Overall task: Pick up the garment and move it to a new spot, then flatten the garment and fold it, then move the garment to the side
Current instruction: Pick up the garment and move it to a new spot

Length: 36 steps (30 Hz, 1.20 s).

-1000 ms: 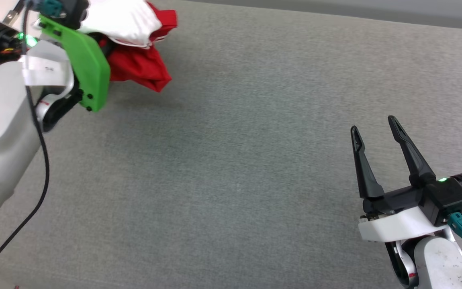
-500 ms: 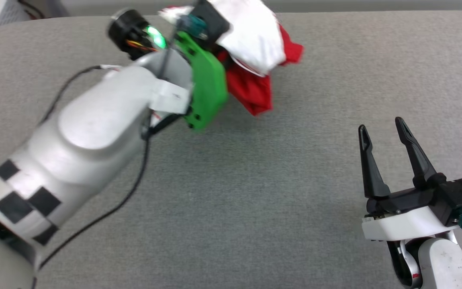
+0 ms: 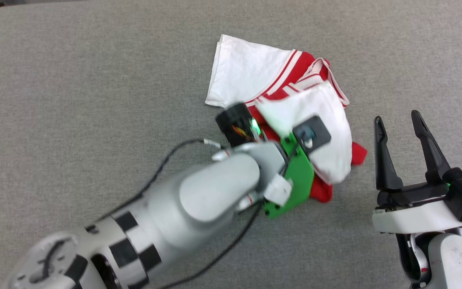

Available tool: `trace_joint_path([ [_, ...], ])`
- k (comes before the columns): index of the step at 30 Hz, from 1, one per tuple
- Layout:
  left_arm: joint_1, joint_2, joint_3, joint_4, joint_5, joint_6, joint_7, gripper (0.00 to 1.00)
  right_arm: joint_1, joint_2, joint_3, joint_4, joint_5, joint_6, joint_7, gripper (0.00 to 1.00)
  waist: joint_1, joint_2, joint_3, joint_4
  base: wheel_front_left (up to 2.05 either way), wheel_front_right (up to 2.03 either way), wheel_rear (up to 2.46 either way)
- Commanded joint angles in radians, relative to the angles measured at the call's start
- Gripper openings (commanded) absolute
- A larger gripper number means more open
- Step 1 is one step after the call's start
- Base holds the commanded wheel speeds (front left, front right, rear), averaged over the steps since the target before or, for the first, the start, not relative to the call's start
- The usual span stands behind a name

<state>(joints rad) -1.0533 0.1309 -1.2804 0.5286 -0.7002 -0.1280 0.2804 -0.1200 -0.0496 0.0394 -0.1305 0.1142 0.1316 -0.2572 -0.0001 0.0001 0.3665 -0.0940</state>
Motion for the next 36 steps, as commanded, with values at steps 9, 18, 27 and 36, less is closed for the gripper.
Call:
trace_joint_path([
  [9,0.161,-0.054,0.000,-0.028,0.094,-0.003,0.050,0.00,-0.024,-0.001,-0.008,0.002,0.008,-0.001,-0.005,1.00,0.0001,-0.0001,0.020,-0.001,0.00,0.00,0.00],
  [18,0.096,-0.069,0.009,0.049,0.054,-0.003,-0.221,1.00,0.012,-0.001,-0.019,0.019,-0.002,-0.001,-0.005,1.00,0.0001,-0.0001,-0.074,0.061,0.00,0.00,0.00],
  [27,0.151,-0.015,0.123,0.084,0.038,0.089,-0.495,1.00,0.074,-0.001,-0.019,0.025,-0.011,-0.001,-0.005,1.00,0.0001,-0.0001,-0.189,0.132,0.00,0.00,0.00],
  [36,0.300,0.123,0.339,-0.109,0.112,0.256,-0.542,1.00,0.106,-0.001,-0.019,0.022,-0.019,-0.001,-0.005,1.00,0.0001,-0.0001,-0.224,0.154,0.00,0.00,0.00],
])
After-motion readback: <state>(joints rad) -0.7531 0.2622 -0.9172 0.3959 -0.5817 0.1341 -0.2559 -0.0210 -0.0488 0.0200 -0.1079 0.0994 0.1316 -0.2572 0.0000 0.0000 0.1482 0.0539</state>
